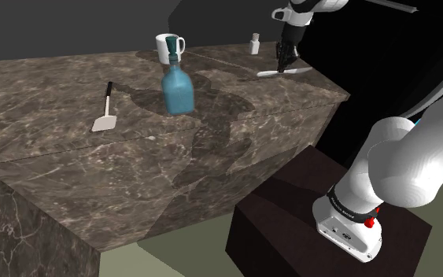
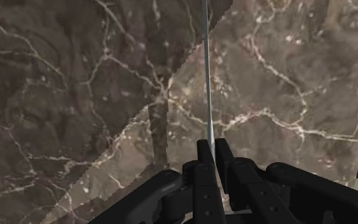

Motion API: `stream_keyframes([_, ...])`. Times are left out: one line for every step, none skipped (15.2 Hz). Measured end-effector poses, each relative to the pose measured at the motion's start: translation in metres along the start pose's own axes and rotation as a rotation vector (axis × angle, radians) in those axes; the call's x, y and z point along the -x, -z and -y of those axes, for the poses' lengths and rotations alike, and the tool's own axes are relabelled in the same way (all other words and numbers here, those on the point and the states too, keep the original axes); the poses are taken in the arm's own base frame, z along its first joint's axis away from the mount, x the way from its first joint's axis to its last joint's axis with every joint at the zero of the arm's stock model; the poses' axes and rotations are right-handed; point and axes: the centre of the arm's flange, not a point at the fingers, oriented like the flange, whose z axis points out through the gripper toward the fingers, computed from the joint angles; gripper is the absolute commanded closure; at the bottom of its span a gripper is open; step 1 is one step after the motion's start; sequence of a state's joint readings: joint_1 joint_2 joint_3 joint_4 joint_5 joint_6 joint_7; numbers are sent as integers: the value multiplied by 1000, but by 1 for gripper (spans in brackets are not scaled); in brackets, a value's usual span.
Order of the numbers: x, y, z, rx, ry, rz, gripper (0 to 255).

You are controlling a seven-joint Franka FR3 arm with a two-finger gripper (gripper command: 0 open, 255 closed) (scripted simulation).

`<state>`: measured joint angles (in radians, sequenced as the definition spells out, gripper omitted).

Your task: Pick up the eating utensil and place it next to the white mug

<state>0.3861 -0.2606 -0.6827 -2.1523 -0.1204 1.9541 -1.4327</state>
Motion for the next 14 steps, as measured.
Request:
stream_keyframes([-1, 6, 1, 0, 0, 0, 255])
stream_keyframes([-1, 11, 0, 0, 0, 0, 255])
stream_keyframes([-1, 17, 2, 0, 0, 0, 255])
stream_keyframes([-2, 23, 1, 0, 0, 0, 255])
stream_keyframes([-2, 28, 1, 0, 0, 0, 255])
stream_keyframes([-2, 32, 1, 0, 0, 0, 255])
stream_keyframes([-3, 37, 1, 0, 0, 0, 255])
stream_keyframes([-4, 43, 1, 0, 0, 0, 255])
stream_keyframes([-4, 48, 1, 0, 0, 0, 255])
stream_keyframes([-3, 54, 1, 0, 0, 0, 255])
stream_keyframes([-3, 59, 1, 0, 0, 0, 255])
stream_keyframes([-3, 63, 1, 0, 0, 0, 255])
stream_keyframes([-4, 69, 0, 0, 0, 0, 255])
stream_keyframes([-5, 73, 1, 0, 0, 0, 255])
